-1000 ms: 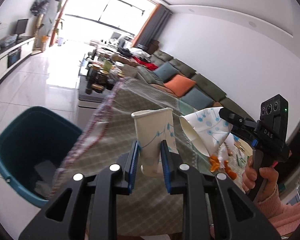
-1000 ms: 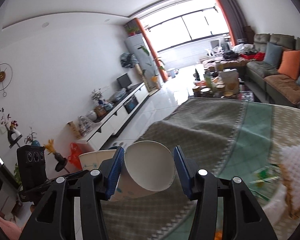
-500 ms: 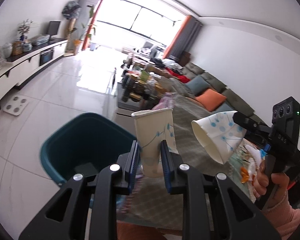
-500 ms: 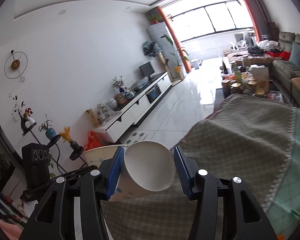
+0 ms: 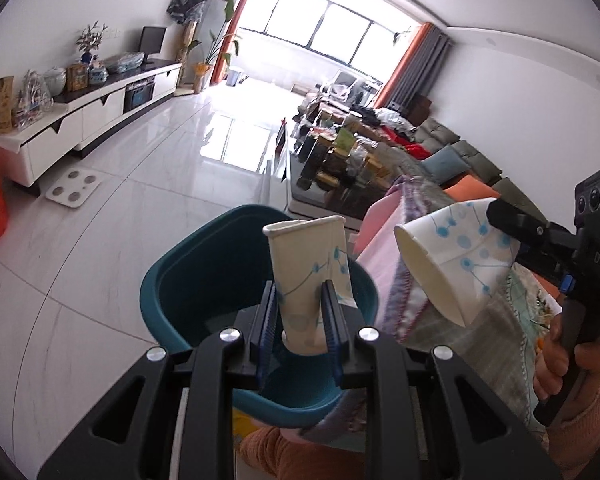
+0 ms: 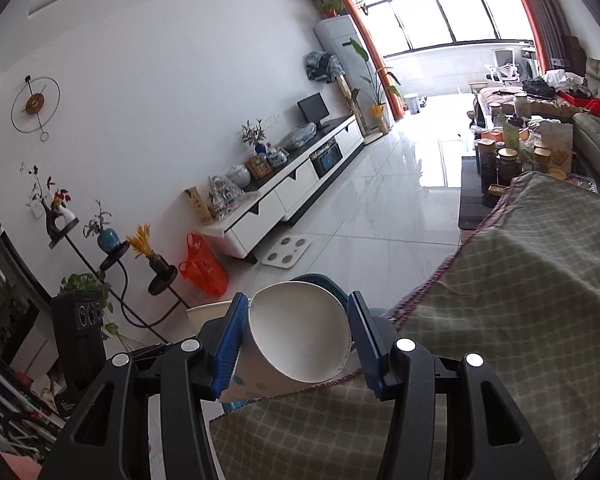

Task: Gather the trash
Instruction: 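Carry both paper cups to the teal bin and open both tools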

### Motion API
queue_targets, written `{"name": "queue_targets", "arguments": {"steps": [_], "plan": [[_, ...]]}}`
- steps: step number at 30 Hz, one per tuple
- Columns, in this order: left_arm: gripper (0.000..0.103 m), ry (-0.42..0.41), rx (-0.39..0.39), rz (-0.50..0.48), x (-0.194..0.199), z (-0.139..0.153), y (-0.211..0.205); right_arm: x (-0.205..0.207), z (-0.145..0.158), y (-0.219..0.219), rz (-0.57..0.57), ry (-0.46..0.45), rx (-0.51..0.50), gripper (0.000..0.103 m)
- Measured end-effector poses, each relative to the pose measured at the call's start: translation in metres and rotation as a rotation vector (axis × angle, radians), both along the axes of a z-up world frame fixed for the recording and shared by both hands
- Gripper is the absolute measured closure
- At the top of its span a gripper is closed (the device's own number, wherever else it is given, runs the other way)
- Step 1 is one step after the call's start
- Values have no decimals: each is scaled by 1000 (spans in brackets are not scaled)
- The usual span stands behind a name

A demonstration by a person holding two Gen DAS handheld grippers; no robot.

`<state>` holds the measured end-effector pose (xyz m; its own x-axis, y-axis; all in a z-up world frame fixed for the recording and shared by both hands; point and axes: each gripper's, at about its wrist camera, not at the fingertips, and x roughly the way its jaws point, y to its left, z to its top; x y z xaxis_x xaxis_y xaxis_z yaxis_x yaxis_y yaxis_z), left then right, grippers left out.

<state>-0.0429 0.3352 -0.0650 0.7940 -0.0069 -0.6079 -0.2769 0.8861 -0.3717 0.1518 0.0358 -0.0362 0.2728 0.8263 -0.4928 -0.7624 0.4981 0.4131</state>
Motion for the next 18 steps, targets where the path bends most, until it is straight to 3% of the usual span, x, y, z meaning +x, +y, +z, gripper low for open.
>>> {"name": "queue_targets", "arguments": {"steps": [18], "plan": [[80,103,-68,51,25,-36,18,12,-36,56,28,96,-115,50]]}}
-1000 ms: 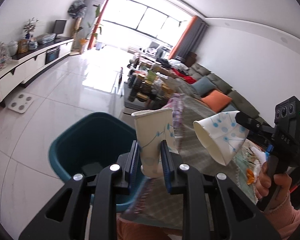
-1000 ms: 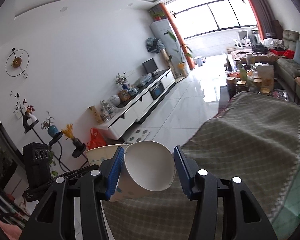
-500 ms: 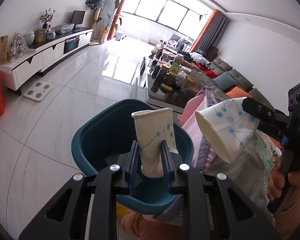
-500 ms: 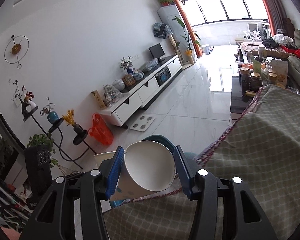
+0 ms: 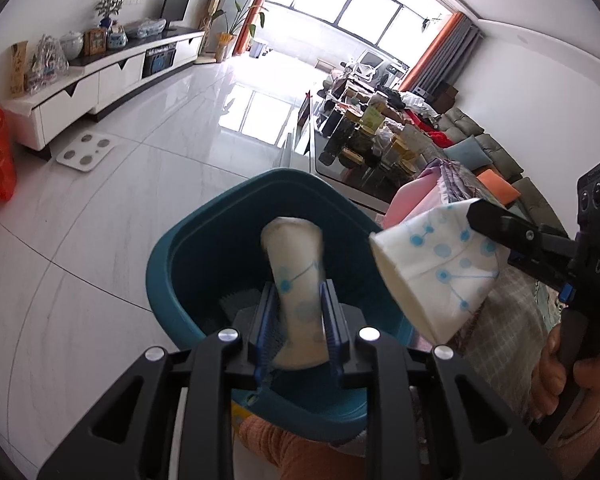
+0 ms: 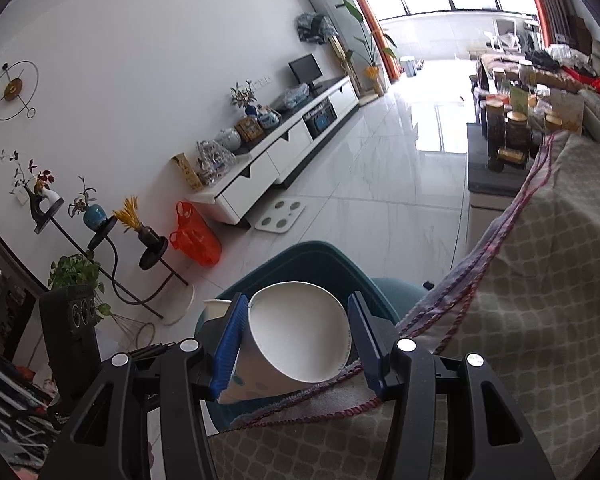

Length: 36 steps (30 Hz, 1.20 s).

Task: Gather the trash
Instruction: 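Carry both paper cups to the teal bin and open both tools, then grasp an orange peel with the left tool while the right tool grasps another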

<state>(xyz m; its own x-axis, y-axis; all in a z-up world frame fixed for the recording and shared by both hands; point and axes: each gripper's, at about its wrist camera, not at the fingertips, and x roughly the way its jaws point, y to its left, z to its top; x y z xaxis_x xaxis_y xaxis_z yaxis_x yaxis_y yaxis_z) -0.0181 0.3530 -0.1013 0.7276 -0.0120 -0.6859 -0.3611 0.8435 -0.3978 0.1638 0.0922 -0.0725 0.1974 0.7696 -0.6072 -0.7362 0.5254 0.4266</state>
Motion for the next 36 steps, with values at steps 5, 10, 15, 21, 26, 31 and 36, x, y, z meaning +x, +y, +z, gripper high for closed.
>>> {"name": "queue_targets", "arguments": {"steps": [5,10,15,21,26,31,36], "plan": [[77,6,-22,12,4,-6,1,3,-7,2,-10,34,-9,50],[77,-22,-16,4,3,1,-6,3,-6,-8,-15,36,0,50],[69,-76,10,-31,-2,16,-22,1,1,-27,-17,27,23,49],[63,-161,59,-114,-4,42,-56,-11,17,-57,-22,-27,51,47],[54,-223,97,-237,2,60,-100,-23,31,-100,-52,-76,72,43],[54,-247,96,-379,15,63,-151,-35,38,-146,-123,-133,66,42],[54,-246,81,-518,29,56,-201,-42,37,-201,-237,-171,42,42]]}}
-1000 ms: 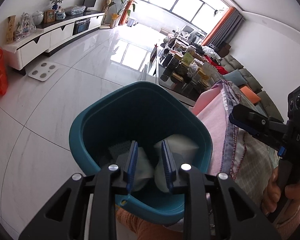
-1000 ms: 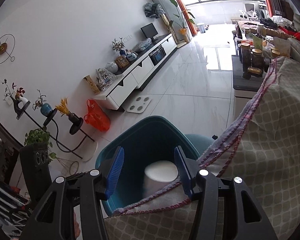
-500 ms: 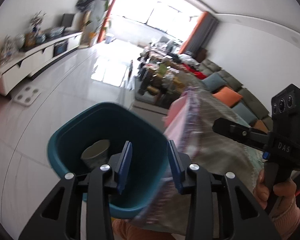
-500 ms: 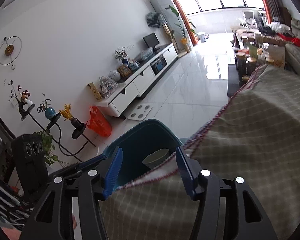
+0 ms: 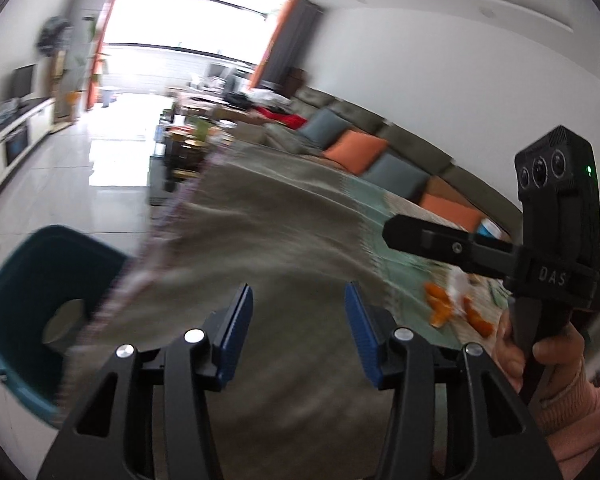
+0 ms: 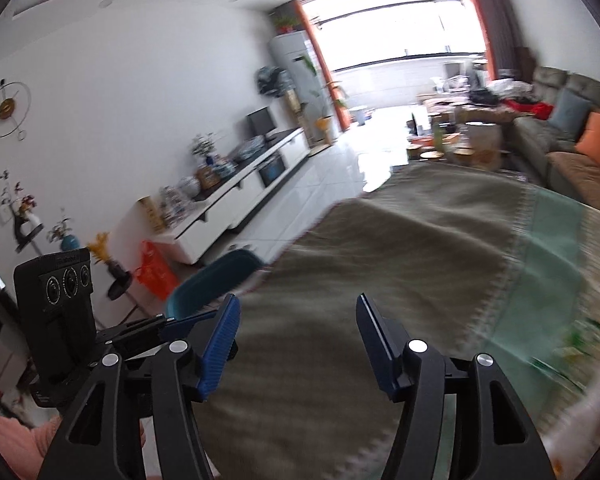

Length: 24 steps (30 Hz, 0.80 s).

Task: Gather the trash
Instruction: 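Grasp an orange peel with the left tool while the right tool grasps another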

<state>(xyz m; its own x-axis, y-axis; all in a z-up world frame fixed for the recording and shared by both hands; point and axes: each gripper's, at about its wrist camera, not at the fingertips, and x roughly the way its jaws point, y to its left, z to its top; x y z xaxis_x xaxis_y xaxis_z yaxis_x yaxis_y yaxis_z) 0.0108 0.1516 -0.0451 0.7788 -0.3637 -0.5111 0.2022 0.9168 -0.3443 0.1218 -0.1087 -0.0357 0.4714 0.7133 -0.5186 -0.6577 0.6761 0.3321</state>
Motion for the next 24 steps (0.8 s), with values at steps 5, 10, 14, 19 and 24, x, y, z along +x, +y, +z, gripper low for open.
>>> {"name": "queue_targets", "arguments": {"steps": [5,10,14,19,24], "plan": [[54,13,11,-130,12,-8,-50,-8,-5,-54,-128,-9,-18,42],[54,24,37,-231,21,-13,-92,-17,-19,-105,-262,13,-59,42],[54,42,46,-288,29,-21,-119,-18,-37,-143,-347,53,-76,42],[54,64,75,-334,36,-26,-147,-21,-47,-172,-414,76,-81,42],[54,86,105,-359,41,-29,-159,-23,-50,-184,-432,85,-69,42]]}}
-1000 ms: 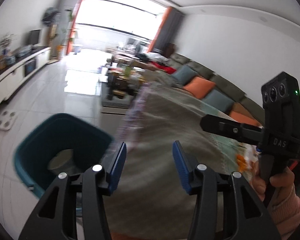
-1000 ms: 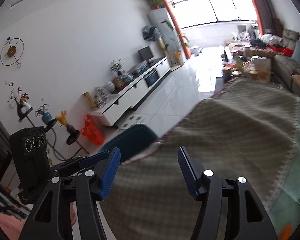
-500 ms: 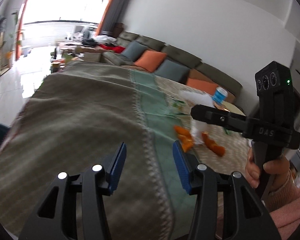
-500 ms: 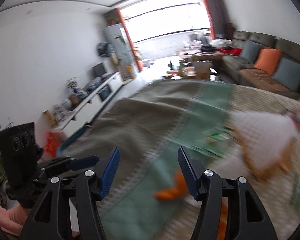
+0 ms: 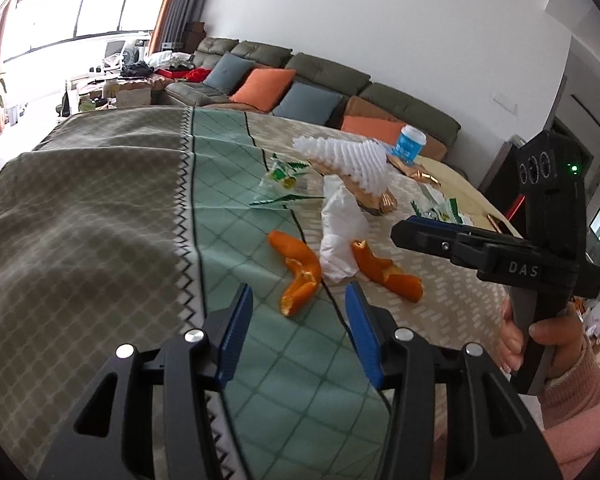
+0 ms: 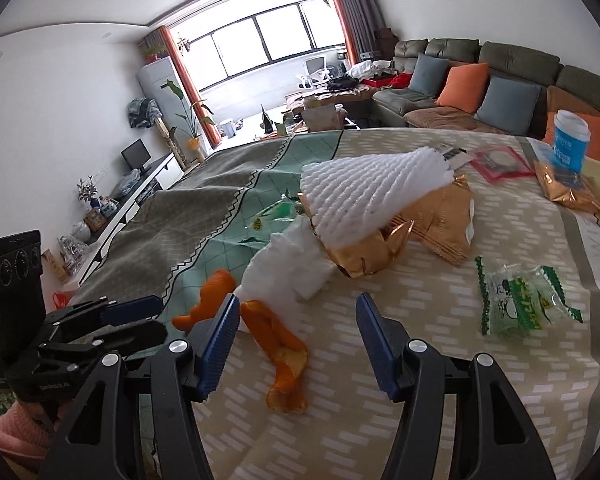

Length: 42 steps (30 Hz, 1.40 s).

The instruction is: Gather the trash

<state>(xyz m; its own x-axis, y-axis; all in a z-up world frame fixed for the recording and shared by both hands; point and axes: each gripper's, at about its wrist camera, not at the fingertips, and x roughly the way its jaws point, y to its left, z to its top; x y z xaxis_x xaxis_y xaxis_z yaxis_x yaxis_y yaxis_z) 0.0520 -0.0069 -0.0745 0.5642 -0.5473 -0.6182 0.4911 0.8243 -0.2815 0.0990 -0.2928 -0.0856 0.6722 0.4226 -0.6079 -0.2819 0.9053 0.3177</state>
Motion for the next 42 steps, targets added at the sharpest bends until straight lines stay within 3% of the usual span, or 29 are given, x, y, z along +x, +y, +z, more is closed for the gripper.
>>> {"name": "queue_targets", "arguments": {"steps": [3,9,13,21,26,42], "plan": [[56,25,28,-7,5,-6,-9,0,-5,3,25,13,-3,42],[68,44,51,-3,12,-12,-15,-10,-16,8,60,40,-26,44],[77,40,68,6,13,-14,-16,-17,-20,11,75,51,-34,49],[83,26,82,14,11,-13,-19,-28,-23,17,78,32,-74,58],[86,22,81,20,10,-11,-19,-29,-25,16,62,21,-103,83],[92,10,31,47,0,0,2,-31,-9,10,81,-12,-25,90]]}}
